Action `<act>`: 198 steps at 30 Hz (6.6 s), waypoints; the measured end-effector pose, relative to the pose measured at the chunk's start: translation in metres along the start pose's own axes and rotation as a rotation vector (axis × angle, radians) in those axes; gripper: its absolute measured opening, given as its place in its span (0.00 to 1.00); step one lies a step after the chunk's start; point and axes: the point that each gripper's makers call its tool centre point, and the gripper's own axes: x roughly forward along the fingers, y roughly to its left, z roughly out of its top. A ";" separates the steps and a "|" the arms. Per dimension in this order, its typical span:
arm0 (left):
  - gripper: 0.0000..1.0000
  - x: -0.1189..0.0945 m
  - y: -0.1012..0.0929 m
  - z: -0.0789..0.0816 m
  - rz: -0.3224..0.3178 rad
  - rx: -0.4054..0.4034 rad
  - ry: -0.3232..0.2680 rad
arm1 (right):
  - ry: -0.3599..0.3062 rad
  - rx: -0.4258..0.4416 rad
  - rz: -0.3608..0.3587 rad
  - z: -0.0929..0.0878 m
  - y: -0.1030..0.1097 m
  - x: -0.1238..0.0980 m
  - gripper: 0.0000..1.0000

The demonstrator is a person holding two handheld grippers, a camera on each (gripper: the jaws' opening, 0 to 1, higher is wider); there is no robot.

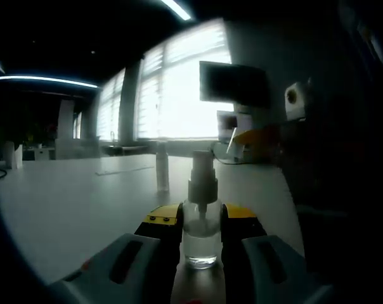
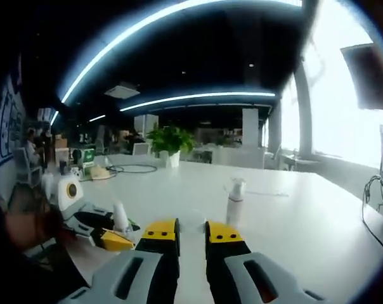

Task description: Clamp pump bottle remove cover press pump head put on cover

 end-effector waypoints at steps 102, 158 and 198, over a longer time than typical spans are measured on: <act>0.15 0.001 -0.005 0.000 -0.013 0.007 0.004 | 0.197 -0.113 0.304 -0.009 0.116 0.049 0.10; 0.15 0.002 -0.004 -0.002 -0.008 -0.004 0.014 | -0.068 -0.043 0.372 0.009 0.100 0.035 0.29; 0.15 0.002 0.004 -0.003 0.034 -0.005 0.020 | -0.184 0.014 0.178 -0.031 -0.011 0.006 0.27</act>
